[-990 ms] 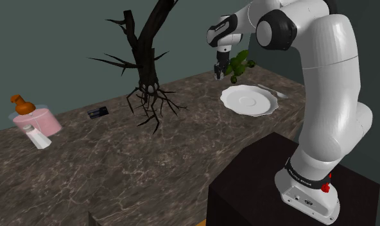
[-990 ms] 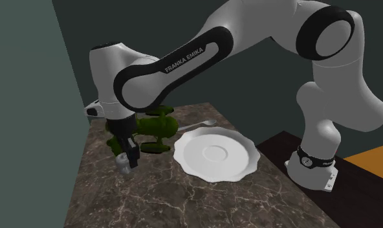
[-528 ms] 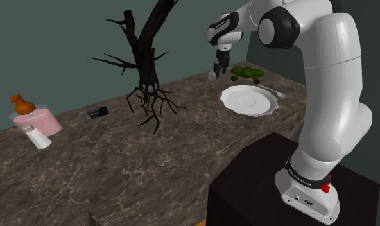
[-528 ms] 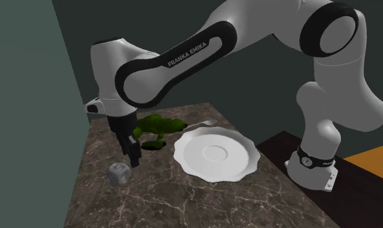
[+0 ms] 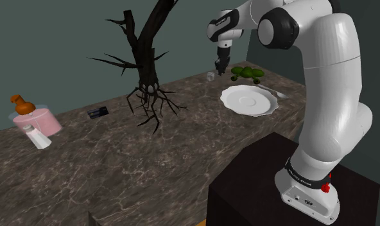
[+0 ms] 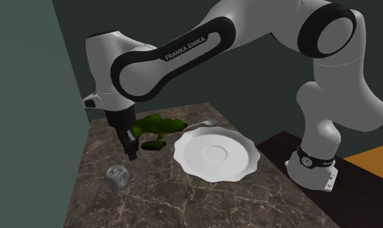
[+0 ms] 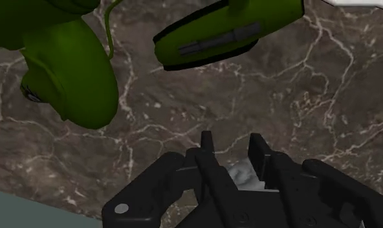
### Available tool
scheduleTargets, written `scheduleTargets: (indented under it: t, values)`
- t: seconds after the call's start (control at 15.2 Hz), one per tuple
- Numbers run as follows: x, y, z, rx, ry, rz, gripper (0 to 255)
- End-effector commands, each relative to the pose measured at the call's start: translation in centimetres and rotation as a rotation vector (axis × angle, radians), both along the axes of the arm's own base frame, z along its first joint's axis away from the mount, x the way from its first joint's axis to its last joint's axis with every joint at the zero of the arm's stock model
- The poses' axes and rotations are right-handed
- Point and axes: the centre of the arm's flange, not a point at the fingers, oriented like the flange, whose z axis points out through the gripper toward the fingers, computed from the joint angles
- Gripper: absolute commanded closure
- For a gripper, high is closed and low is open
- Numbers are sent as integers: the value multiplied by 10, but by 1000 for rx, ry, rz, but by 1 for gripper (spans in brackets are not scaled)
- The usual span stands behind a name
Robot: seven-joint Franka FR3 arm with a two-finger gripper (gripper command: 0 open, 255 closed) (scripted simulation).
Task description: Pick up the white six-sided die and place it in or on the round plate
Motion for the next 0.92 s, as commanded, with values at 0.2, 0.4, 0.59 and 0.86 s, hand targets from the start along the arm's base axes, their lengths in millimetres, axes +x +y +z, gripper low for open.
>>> scheduleTargets:
  t: [0.2,0.4,0.59,0.86]
  values:
    - [41,32,7,-6,-11,28,0]
    - [54,42,4,-8,-14,37,0]
    - [54,42,-12,-8,-14,37,0]
    - [53,42,-31,-8,-14,37,0]
